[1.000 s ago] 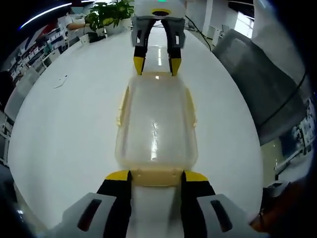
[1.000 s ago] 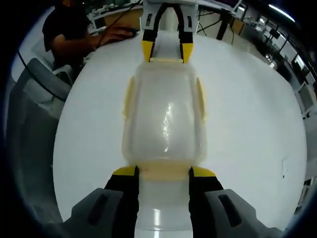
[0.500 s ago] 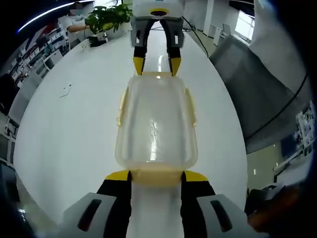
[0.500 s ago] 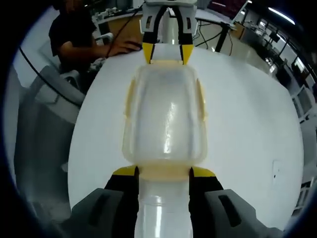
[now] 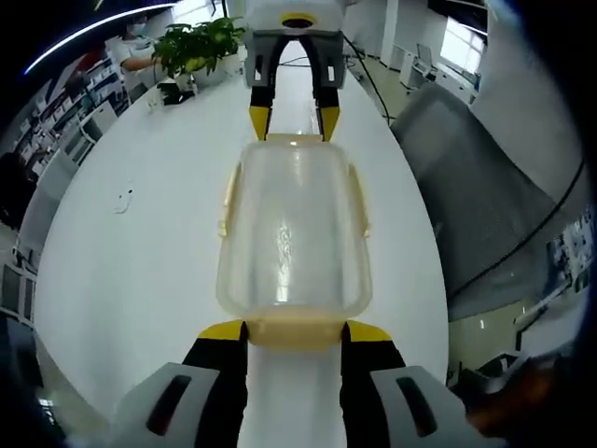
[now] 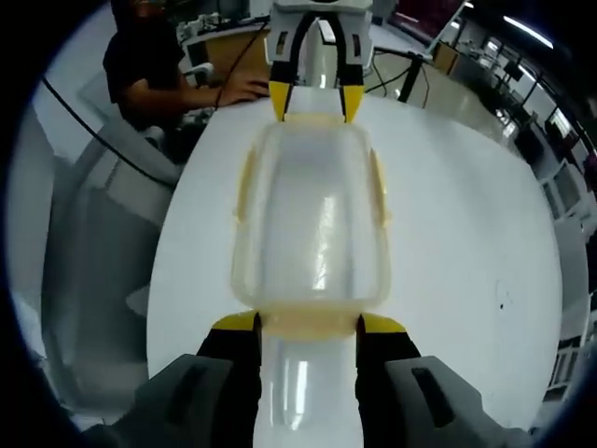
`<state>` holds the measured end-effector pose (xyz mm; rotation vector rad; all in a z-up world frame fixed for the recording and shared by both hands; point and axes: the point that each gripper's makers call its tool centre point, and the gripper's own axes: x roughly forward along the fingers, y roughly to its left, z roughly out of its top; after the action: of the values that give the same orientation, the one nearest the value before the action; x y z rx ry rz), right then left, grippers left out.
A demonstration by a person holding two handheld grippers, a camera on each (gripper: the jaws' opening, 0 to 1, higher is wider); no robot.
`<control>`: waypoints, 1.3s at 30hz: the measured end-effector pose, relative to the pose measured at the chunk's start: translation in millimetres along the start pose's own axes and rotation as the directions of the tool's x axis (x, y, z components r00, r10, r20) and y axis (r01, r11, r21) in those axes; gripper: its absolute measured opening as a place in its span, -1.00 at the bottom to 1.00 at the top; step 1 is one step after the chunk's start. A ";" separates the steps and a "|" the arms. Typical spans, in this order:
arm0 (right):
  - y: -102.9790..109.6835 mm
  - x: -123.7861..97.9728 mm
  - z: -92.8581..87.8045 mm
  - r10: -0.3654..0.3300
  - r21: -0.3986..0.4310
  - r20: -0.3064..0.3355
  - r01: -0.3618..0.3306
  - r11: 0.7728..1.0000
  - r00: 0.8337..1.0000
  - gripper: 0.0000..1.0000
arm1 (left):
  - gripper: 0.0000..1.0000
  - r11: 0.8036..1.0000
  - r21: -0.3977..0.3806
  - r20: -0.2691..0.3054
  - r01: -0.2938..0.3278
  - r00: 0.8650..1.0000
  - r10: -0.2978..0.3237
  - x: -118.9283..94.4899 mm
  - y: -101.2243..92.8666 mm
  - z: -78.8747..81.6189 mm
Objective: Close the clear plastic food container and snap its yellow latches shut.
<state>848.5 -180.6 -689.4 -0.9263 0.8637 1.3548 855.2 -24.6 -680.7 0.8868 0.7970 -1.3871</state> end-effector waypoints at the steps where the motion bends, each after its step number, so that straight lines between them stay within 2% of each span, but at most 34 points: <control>1: 1.2 -3.6 -3.6 -0.001 0.003 0.001 0.001 1.000 1.000 -0.29 | -0.35 1.000 0.007 -0.003 -0.004 1.000 0.004 0.4 -1.0 5.5; 9: 14.2 -21.8 -30.4 -0.011 0.009 -0.005 0.011 1.000 1.000 -0.29 | -0.35 1.000 0.026 -0.004 -0.009 1.000 0.009 5.1 -10.4 40.7; 13: 20.8 -30.0 -40.3 -0.013 0.017 0.003 0.013 1.000 1.000 -0.28 | -0.35 1.000 0.029 -0.004 -0.008 1.000 0.009 7.8 -8.7 47.8; 26: 29.1 -51.8 -73.6 -0.020 0.019 0.010 0.020 1.000 1.000 -0.28 | -0.35 0.999 0.037 -0.010 -0.022 1.000 0.023 19.4 -15.7 87.2; 34: 26.0 -61.1 -92.4 -0.023 0.029 0.002 0.023 0.999 1.000 -0.28 | -0.35 0.999 0.051 -0.003 -0.021 1.000 0.021 28.0 -11.3 105.8; 39: 21.8 -64.4 -101.0 -0.025 0.031 -0.002 0.025 0.999 1.000 -0.28 | -0.35 0.998 0.055 -0.001 -0.021 1.000 0.021 35.1 -6.2 112.1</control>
<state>826.2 -299.0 -672.1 -0.9109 0.8696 1.3163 845.8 -140.0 -659.7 0.9362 0.7518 -1.3956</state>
